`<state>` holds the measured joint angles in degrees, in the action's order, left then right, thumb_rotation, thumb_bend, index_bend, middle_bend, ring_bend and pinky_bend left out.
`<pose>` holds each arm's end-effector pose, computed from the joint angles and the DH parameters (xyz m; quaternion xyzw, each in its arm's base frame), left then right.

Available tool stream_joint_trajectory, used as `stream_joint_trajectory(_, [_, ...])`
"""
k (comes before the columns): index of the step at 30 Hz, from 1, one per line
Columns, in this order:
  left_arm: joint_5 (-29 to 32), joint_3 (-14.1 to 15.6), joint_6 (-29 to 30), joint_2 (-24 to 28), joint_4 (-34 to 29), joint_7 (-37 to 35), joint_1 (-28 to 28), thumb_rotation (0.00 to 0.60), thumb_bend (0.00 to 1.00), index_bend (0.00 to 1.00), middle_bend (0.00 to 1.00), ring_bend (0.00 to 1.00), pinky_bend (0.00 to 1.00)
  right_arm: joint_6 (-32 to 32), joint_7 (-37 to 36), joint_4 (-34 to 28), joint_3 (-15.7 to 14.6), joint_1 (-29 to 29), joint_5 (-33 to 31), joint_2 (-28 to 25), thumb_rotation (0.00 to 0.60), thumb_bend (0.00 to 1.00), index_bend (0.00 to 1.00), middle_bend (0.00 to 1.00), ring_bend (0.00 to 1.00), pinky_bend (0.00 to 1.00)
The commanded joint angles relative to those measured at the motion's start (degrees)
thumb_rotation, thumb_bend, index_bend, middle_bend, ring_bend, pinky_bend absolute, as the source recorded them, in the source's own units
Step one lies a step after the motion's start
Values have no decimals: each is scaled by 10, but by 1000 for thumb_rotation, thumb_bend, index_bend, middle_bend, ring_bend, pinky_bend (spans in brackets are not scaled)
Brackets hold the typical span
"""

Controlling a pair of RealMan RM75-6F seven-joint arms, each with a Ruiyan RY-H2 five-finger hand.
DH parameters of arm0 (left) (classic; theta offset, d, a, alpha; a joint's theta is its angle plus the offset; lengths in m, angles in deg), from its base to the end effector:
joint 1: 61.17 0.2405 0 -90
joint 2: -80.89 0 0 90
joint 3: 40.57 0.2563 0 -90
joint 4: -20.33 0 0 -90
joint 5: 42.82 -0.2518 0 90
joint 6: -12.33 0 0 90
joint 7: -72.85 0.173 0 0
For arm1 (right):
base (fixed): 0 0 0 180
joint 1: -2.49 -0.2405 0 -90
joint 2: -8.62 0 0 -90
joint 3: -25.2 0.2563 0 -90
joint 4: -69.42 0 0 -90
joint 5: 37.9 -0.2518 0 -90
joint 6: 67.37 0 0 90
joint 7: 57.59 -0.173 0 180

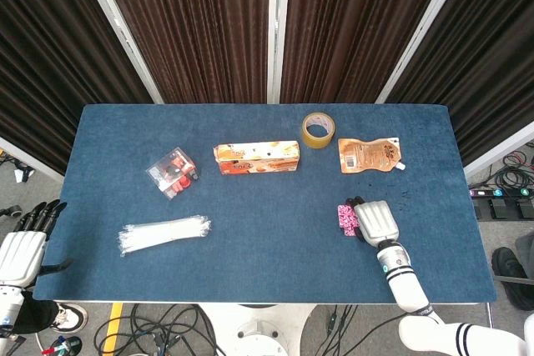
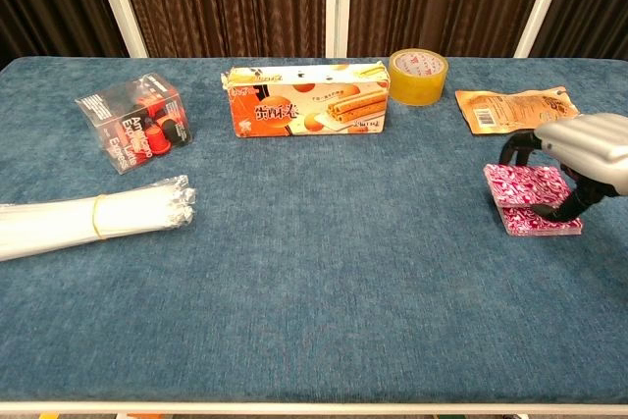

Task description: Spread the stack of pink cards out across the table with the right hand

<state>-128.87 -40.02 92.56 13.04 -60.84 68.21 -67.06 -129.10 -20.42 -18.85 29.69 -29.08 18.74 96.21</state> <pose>-0.3735 0.2069 0.1006 -0.6267 -0.4085 -0.3353 0.5726 -0.2295 -0.3204 -0.0646 0.7398 -0.3768 0.2336 0.5062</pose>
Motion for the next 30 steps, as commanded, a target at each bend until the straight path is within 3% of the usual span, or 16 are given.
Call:
stream_joint_trajectory(1, [0, -1, 1, 1, 0, 0, 0, 600, 0, 66, 51, 0, 153, 7, 14, -8, 8, -14, -2, 7, 600, 304, 404, 414, 888, 958])
stream_joint_trajectory(15, [4, -4, 5, 6, 1, -9, 3, 600, 0, 66, 51, 0, 153, 37, 67, 20, 31, -79, -36, 94, 600, 304, 413, 422, 889, 959])
stream_joint_trajectory(23, [7, -5, 3, 7, 5, -17, 3, 600, 0, 66, 51, 0, 153, 47, 75, 41, 22, -93, -49, 113, 600, 304, 411, 408, 889, 958])
stream_joint_trajectory(30, [9, -4, -1, 6, 6, -21, 3, 600, 0, 68, 51, 0, 153, 62, 63, 35, 15, -100, -43, 101, 600, 212, 259, 321, 882, 958])
